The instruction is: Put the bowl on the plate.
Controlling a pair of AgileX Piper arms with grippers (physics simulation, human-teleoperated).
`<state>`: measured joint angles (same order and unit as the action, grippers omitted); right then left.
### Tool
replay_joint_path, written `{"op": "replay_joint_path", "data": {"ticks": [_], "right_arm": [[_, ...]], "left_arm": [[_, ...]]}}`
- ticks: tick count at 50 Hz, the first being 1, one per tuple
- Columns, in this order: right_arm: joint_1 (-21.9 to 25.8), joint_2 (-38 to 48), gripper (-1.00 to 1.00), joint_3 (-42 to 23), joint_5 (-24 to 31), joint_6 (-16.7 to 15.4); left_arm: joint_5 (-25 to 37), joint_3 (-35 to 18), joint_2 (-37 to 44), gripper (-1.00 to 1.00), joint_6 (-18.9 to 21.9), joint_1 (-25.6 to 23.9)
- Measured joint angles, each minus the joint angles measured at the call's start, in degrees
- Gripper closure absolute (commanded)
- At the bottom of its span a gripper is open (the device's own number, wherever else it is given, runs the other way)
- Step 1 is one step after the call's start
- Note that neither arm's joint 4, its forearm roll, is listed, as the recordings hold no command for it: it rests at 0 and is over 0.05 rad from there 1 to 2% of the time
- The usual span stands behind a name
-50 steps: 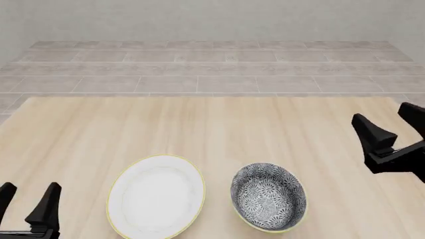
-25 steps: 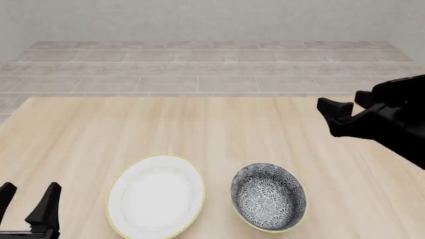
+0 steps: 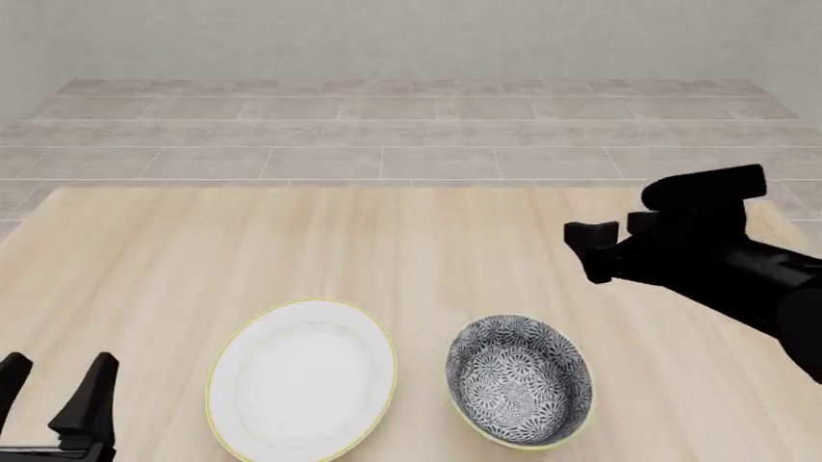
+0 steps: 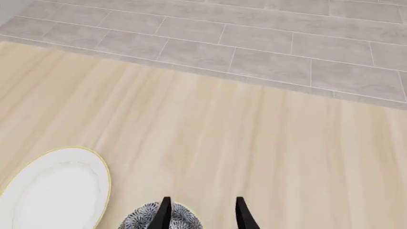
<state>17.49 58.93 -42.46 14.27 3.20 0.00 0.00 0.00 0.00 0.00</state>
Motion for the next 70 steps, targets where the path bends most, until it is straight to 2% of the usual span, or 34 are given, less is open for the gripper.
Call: {"op": "replay_joint_path", "data": {"ticks": [20, 59, 70], "right_arm": [[-0.4, 1.5, -1.0, 3.2, -0.1, 1.2], [0.8, -1.4, -1.0, 11.3, 0.2, 6.1], [0.7, -1.7, -1.0, 13.8, -0.4, 6.6]], "left_arm": [[0.0, 0.0, 0.0, -1.0, 0.0, 0.0], [0.0, 0.0, 0.0, -1.0, 0.0, 0.0], [0.0, 0.0, 0.0, -1.0, 0.0, 0.0]]}}
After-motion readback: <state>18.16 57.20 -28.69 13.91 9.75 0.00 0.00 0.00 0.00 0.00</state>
